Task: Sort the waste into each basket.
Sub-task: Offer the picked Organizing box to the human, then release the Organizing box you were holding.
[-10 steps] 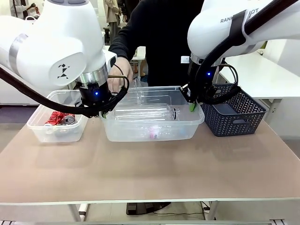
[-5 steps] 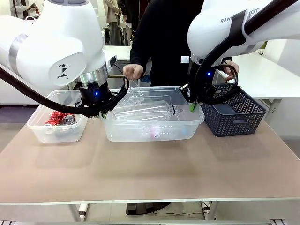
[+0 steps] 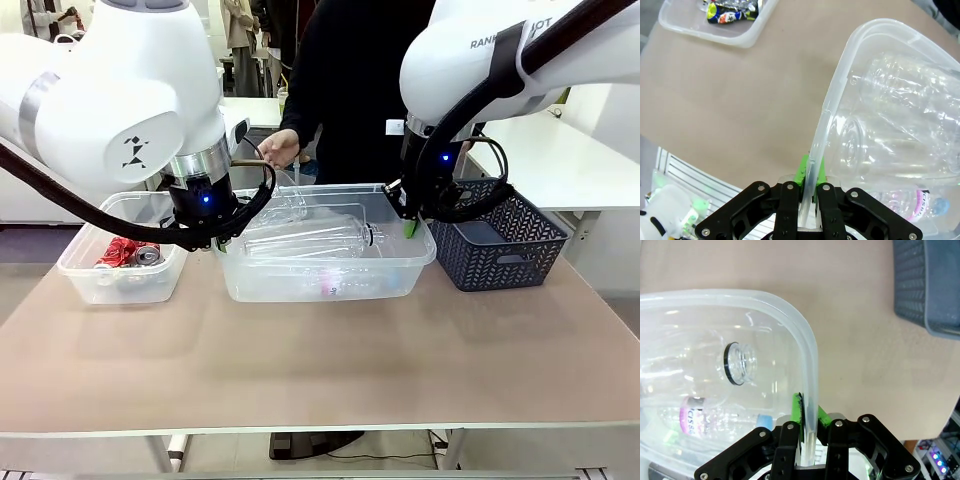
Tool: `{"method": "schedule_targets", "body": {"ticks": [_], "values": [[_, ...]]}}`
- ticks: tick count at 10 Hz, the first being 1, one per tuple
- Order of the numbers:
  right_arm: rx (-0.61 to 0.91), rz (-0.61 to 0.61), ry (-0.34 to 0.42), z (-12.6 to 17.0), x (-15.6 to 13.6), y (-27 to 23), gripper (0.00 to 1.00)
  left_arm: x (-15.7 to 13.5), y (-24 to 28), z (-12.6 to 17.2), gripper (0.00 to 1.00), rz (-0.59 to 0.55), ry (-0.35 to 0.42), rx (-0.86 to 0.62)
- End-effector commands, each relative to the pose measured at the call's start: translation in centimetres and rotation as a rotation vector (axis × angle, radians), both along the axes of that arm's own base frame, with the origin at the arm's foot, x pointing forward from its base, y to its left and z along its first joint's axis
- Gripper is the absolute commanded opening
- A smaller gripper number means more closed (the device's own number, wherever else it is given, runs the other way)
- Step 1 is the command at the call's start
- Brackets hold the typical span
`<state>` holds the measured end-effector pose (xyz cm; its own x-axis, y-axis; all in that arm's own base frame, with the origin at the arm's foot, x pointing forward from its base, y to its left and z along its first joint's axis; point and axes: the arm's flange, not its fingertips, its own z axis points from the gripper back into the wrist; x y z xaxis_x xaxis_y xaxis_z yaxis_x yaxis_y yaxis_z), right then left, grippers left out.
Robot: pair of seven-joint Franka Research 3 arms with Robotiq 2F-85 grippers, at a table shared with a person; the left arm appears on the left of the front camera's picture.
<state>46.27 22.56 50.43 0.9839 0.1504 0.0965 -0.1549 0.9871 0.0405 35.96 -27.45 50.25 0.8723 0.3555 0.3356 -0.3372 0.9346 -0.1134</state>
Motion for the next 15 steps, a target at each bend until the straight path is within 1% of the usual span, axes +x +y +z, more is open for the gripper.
{"method": "schedule_targets", "body": {"ticks": [1,2,3,4,5,6,7,8,9,10,15], "values": [[0.001,0.016,-0.004,0.2,-0.1,0.2,0.05,0.1,0.8,0.3,0.05,0.021,-0.015,-0.002],[0.0,0.0,0.0,0.0,0.0,0.0,0.05,0.0,0.0,0.0,0.05,0.0,0.0,0.0],[-0.005,-0.012,0.004,1.0,3.0,0.5,0.05,3.3,-0.5,0.9,0.05,0.024,-0.002,0.018],[-0.013,0.097,0.03,2.0,6.6,1.5,0.05,7.3,-1.4,1.6,0.05,0.038,-0.053,0.014],[-0.01,0.114,0.049,2.3,9.5,2.0,0.05,10.5,-1.8,1.9,0.05,0.066,-0.069,0.002],[-0.003,0.107,0.076,1.8,11.5,2.4,0.05,12.6,-1.8,1.7,0.05,0.098,-0.082,-0.035],[0.006,0.118,0.105,0.9,12.6,2.6,0.05,13.6,-1.6,1.4,0.05,0.123,-0.066,-0.071],[0.032,0.109,0.124,-0.1,13.3,2.4,0.05,14.3,-1.3,1.0,0.05,0.164,-0.052,-0.114],[0.051,0.085,0.17,-1.3,13.9,2.0,0.05,12.2,0.8,0.7,0.05,0.052,-0.021,-0.01],[0.006,0.077,0.051,-0.6,13.4,0.7,0.05,12.2,0.8,0.7,0.05,0.052,-0.021,-0.01],[0.006,0.077,0.051,-0.6,13.4,0.7,0.05,12.2,0.8,0.7,0.05,0.052,-0.021,-0.01]]}}
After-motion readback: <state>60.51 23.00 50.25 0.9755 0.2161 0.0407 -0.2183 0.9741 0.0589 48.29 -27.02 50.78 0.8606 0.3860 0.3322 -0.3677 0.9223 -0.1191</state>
